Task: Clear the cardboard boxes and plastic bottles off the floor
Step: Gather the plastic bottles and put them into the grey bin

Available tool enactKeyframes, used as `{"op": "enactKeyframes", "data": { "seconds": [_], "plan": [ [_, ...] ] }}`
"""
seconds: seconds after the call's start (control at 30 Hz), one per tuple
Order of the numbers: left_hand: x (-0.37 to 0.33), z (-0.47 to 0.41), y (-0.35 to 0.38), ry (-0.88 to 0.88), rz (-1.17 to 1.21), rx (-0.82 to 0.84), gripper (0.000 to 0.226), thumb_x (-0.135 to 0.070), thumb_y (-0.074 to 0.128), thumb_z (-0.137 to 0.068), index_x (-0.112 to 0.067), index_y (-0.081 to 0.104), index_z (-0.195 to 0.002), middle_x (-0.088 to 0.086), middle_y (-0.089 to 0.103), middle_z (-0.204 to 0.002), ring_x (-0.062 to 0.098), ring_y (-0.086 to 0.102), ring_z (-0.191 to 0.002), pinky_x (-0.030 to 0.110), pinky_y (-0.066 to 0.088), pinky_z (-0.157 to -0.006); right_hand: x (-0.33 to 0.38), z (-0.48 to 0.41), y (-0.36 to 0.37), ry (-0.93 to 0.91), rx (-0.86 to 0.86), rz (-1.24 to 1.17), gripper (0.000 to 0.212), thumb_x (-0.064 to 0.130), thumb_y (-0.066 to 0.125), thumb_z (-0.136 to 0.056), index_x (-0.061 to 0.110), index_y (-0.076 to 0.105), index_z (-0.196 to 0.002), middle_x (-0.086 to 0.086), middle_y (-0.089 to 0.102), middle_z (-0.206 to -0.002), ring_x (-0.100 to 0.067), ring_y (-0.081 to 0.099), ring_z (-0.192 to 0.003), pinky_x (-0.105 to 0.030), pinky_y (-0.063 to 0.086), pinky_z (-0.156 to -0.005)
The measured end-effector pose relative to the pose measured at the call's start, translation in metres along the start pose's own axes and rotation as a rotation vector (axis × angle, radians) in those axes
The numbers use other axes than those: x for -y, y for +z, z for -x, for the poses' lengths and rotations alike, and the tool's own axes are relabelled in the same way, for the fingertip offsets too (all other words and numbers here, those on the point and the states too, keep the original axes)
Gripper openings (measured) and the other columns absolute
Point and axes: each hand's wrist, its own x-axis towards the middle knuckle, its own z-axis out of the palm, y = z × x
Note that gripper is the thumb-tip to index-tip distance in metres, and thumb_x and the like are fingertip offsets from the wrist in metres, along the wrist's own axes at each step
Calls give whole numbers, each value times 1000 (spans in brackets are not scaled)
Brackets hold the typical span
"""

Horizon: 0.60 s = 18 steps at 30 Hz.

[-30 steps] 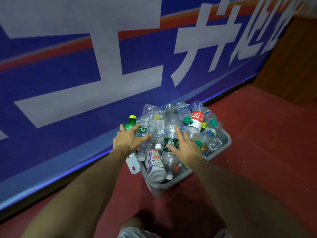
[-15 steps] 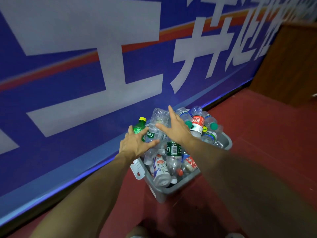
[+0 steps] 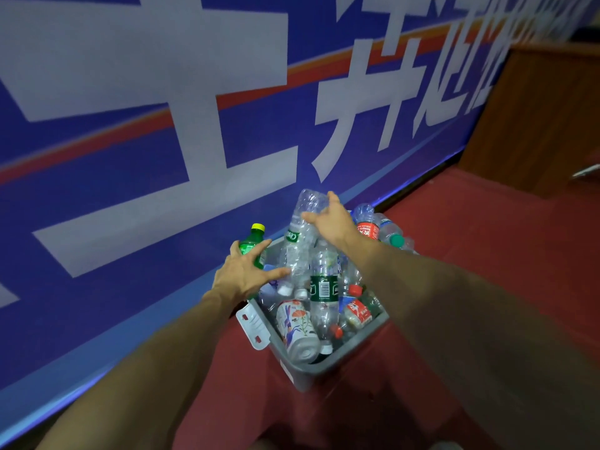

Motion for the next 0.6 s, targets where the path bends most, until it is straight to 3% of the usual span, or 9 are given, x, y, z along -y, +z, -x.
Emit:
{"op": "enactKeyframes", "data": {
  "seconds": [0.1, 0.27, 0.47, 0.6],
  "plan": [
    [10, -6, 0, -23, 7, 16, 96, -89, 58, -65, -57, 25, -149, 6, 3, -164, 37, 32, -144, 55, 38, -109, 6, -15, -18, 30, -79, 108, 95, 36, 66, -94, 21, -1, -160, -15, 28, -161, -38, 37, -142, -51, 33, -116],
    [13, -22, 5, -21, 26, 61, 100, -89, 57, -62, -56, 24, -150, 6, 1, -164, 38, 28, -145, 57, 38, -111, -2, -26, -30, 49, -125, 370, 98, 38, 64, -91, 18, -3, -160, -18, 33, -157, -41, 40, -138, -50, 40, -110],
    [12, -50, 18, -4, 23, 120, 102, -91, 51, -58, -56, 24, -150, 6, -2, -166, 37, 23, -148, 57, 34, -114, -23, -39, -33, 52, -194, 431, 78, 40, 72, -88, 14, 27, -146, -11, 52, -140, -35, 55, -119, -42, 45, -93],
    [8, -75, 22, -14, -1, 159, 102, -90, 51, -58, -57, 23, -150, 7, -7, -166, 40, 18, -149, 57, 30, -114, -41, -45, -32, 64, -195, 509, 72, 42, 71, -90, 14, 32, -143, -12, 49, -143, -35, 53, -124, -47, 45, -100]
  ]
}}
